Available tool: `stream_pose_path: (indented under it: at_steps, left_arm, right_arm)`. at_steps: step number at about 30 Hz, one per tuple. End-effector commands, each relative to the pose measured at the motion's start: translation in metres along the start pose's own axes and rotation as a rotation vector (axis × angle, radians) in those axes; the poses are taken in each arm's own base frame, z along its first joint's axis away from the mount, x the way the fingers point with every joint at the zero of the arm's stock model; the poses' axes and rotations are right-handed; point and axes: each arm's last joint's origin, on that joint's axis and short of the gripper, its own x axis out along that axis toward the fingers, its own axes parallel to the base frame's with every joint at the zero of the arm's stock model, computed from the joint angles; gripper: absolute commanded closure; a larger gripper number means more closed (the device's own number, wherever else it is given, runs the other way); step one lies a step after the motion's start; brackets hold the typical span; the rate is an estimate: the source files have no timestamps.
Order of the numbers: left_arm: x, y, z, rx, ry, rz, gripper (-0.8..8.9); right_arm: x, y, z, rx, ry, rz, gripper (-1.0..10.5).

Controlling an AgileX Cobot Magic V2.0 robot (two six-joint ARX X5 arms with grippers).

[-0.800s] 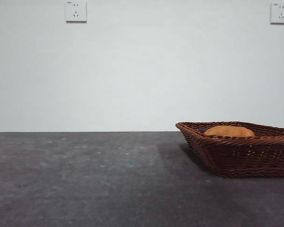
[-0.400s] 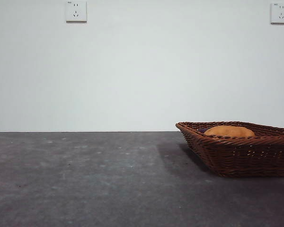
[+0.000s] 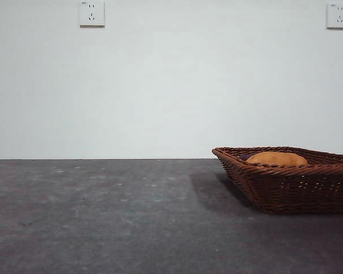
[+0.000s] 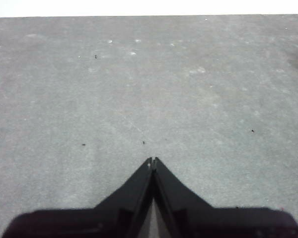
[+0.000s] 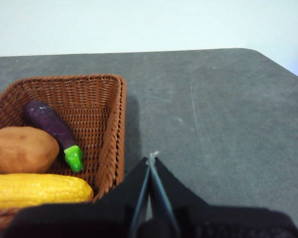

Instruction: Help me put the vegetables on the table into the basket

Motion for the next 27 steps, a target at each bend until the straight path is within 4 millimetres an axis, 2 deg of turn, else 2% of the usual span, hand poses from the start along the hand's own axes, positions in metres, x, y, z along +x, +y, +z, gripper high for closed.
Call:
stream_pose_path:
  at_steps: [1,27]
  left_arm:
    - [0.0007,0.0005,-0.0014,-0.005,0.002,0.006,8.17]
    - [0.0007,0.0005,-0.0013,-0.005,0.001,0.006,8.16]
  right_arm:
    - [0.0027,0.0000,-0.0108,0.007,0.048,-0.005,9.5]
    - [0.0026,0.0000,-0.0113,0.003,0.055,-0.005,9.5]
